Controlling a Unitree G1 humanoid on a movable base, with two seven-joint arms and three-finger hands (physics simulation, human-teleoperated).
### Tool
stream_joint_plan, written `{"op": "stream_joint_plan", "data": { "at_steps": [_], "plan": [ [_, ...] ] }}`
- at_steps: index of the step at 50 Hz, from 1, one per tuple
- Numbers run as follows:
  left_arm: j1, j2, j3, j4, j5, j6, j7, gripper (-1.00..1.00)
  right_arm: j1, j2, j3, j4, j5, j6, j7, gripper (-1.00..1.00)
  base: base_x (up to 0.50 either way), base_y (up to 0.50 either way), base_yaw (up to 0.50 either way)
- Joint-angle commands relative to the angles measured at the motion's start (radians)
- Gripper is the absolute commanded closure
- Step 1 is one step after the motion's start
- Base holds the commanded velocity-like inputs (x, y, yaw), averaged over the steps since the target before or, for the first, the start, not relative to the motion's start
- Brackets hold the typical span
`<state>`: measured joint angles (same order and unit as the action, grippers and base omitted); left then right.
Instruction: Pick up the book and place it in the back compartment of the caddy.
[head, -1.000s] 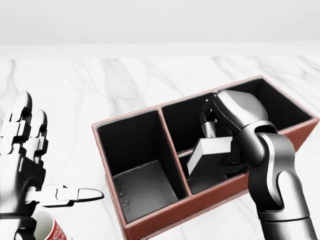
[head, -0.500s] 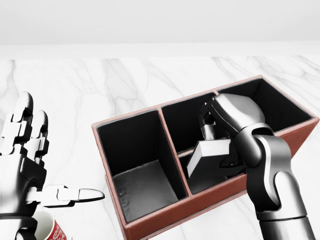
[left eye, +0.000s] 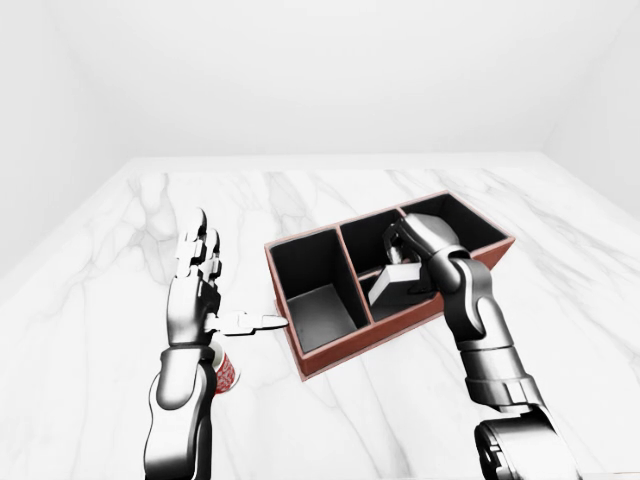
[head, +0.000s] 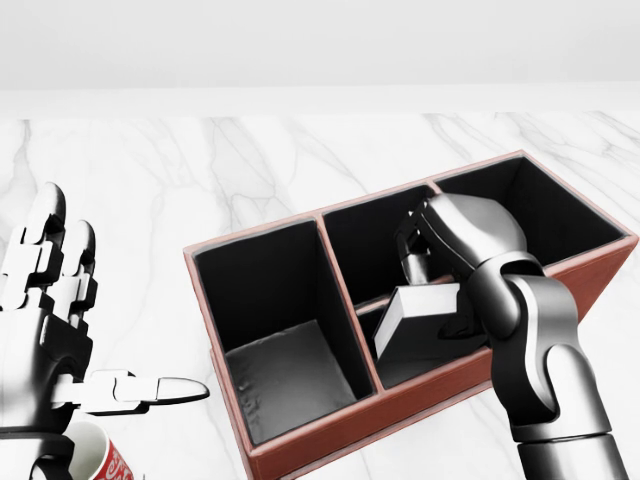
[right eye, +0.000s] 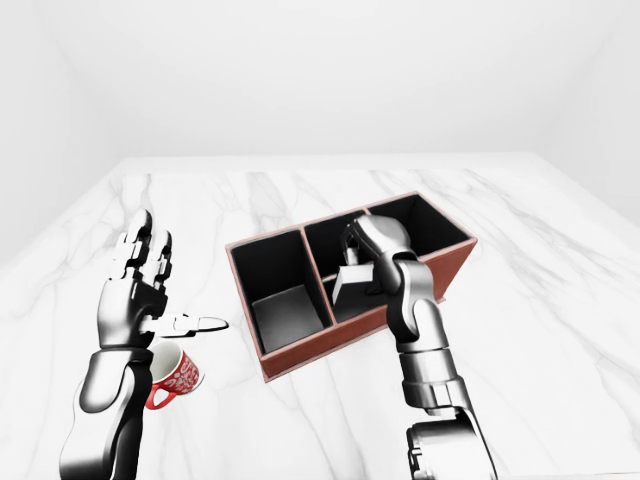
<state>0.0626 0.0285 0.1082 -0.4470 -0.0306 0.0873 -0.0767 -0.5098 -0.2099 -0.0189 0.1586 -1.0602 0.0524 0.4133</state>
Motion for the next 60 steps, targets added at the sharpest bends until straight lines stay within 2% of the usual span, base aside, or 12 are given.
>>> {"op": "stream_joint_plan", "data": {
  "at_steps": [1, 36, 46, 60],
  "plan": [
    [0.001, -0.001, -0.002, 0.0, 0.002, 0.0, 0.001, -1.0, -0.004, -0.002, -0.008, 0.002, -0.009, -0.012, -0.024, 1.0, 0.0, 0.0, 0.0],
    [-0.004, 0.001, -0.005, 0.023, 0.01, 0.0, 0.003, -1.0, -0.041, -0.01, -0.009, 0.065, 0.008, -0.021, -0.086, 1.0, 0.0, 0.0, 0.0],
    [-0.001, 0.0, -0.004, 0.016, 0.01, 0.0, 0.002, -1.0, -0.05, -0.012, -0.005, 0.131, 0.013, -0.047, -0.137, 1.0, 0.0, 0.0, 0.0],
    [-0.003, 0.0, -0.005, 0.028, 0.012, 0.0, 0.002, -1.0, -0.055, -0.019, -0.003, 0.184, 0.016, -0.062, -0.171, 1.0, 0.0, 0.0, 0.0]
  ]
}}
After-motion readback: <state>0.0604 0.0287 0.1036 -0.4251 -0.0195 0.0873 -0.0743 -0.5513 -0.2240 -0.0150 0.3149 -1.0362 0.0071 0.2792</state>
